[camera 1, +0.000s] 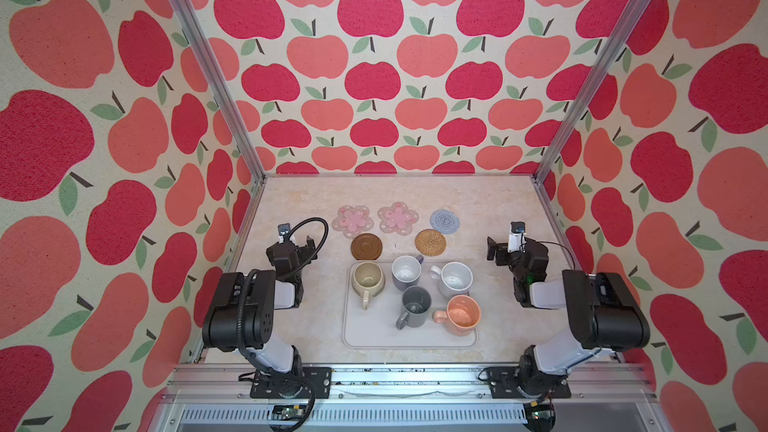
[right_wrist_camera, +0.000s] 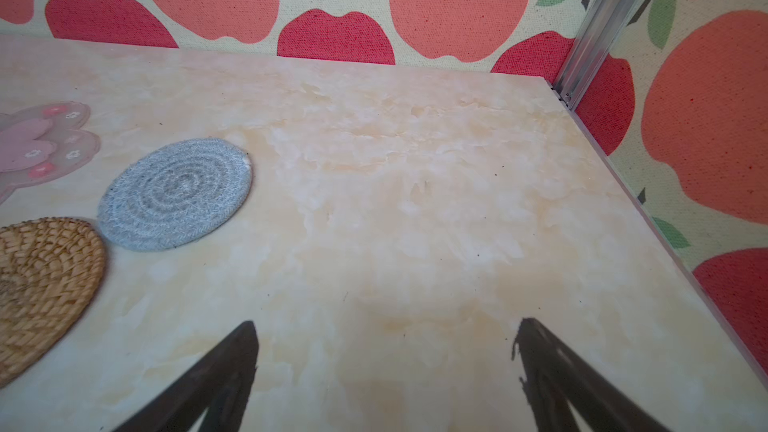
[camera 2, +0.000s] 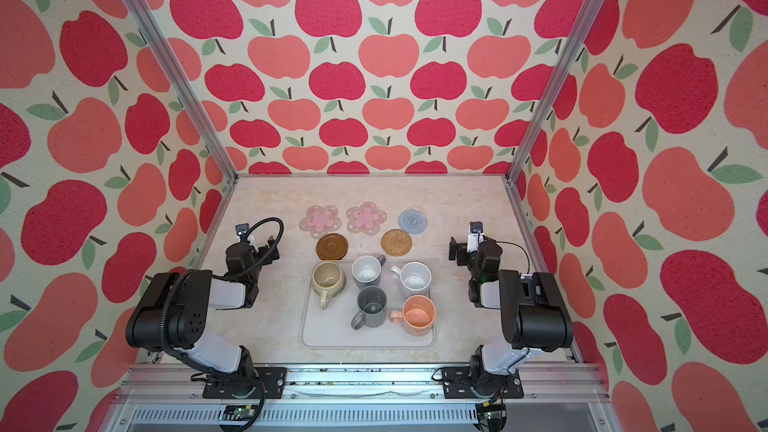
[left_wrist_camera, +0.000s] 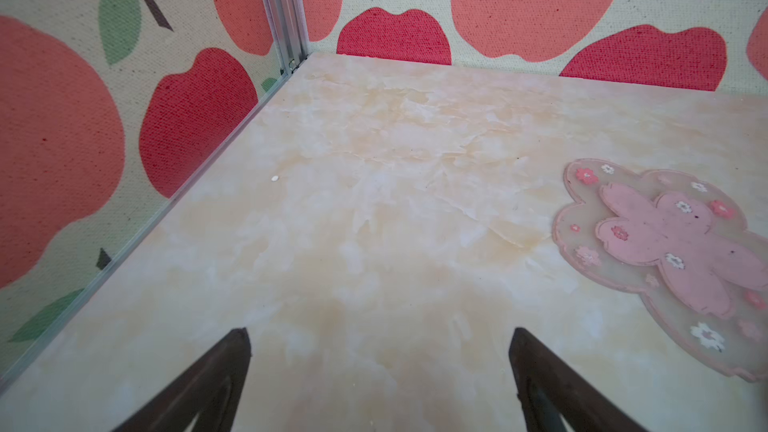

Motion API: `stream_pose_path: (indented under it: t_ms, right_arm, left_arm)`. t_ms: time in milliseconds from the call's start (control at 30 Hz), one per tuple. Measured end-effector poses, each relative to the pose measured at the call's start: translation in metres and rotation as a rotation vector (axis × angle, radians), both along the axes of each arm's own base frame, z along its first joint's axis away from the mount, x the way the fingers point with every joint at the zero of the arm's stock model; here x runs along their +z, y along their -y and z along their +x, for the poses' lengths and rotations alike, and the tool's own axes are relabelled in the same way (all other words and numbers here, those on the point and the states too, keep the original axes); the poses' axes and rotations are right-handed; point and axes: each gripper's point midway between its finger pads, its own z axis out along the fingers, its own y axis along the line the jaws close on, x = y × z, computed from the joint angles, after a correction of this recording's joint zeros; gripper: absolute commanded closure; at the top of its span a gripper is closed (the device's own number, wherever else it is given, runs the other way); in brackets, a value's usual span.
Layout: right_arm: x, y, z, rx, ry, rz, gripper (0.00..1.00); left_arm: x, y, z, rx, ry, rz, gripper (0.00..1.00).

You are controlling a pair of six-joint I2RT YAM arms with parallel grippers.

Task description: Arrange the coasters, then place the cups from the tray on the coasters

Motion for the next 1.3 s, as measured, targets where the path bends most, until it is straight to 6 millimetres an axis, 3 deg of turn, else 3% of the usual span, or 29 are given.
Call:
stream_pose_path:
  t_ms: [1300]
  right_arm:
    - [-0.0001, -0.0002, 0.0001, -0.007, 0.000, -0.005, 0.01]
  left_arm:
    - [0.0029, -0.0050, 0.0010, 0.007, 0.012, 0.020, 0.01]
